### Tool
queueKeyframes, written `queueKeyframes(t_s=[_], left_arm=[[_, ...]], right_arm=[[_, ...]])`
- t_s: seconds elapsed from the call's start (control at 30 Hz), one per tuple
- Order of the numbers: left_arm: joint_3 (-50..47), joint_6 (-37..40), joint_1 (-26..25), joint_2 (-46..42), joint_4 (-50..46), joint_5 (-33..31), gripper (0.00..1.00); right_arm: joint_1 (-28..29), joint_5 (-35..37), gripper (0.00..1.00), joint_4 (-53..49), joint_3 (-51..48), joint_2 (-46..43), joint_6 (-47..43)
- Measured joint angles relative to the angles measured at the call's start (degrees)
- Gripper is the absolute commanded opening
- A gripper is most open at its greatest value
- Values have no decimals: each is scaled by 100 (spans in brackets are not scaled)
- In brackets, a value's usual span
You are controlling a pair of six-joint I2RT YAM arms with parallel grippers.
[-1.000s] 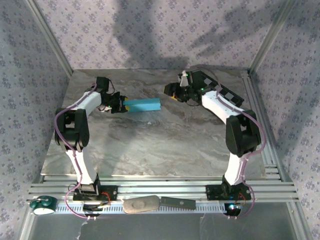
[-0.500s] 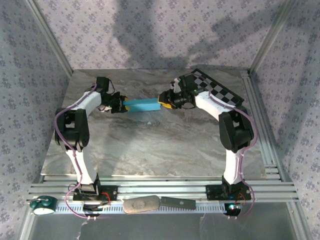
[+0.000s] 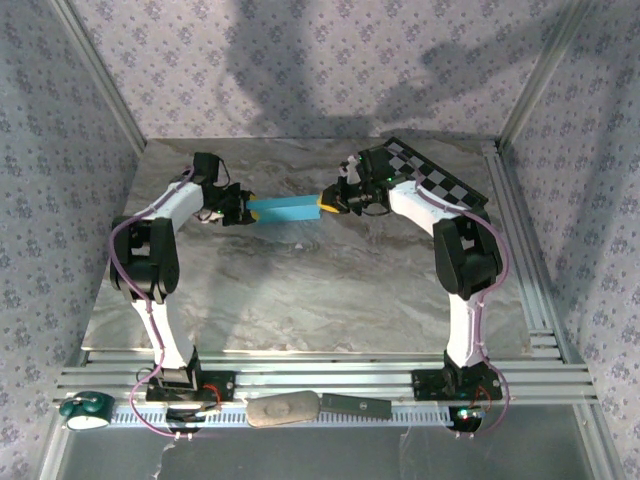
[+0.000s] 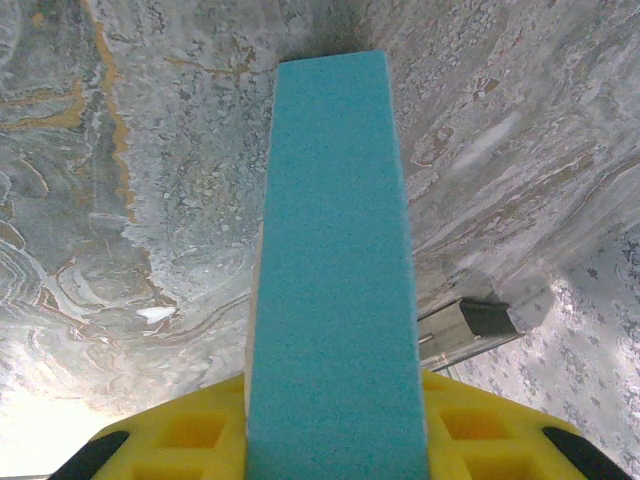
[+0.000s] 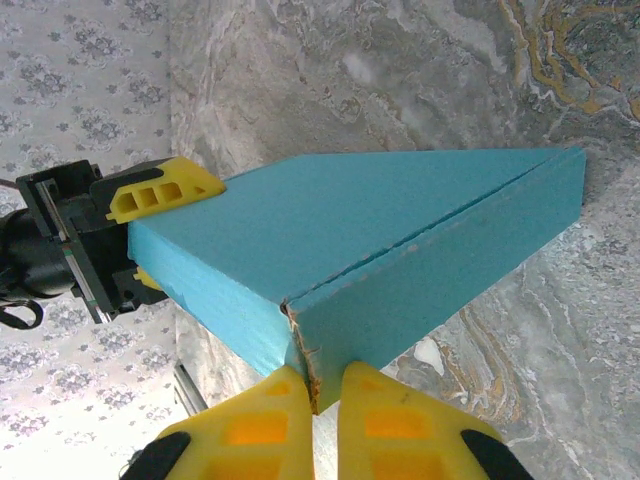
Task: Fold the paper box
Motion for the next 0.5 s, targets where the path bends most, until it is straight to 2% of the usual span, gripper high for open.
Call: queueKeyframes(t_s=[0.5], left_arm=[[9,48,0,2,-11,-2,2]], right_arm=[[2,24,4,-151,76,0,-68]])
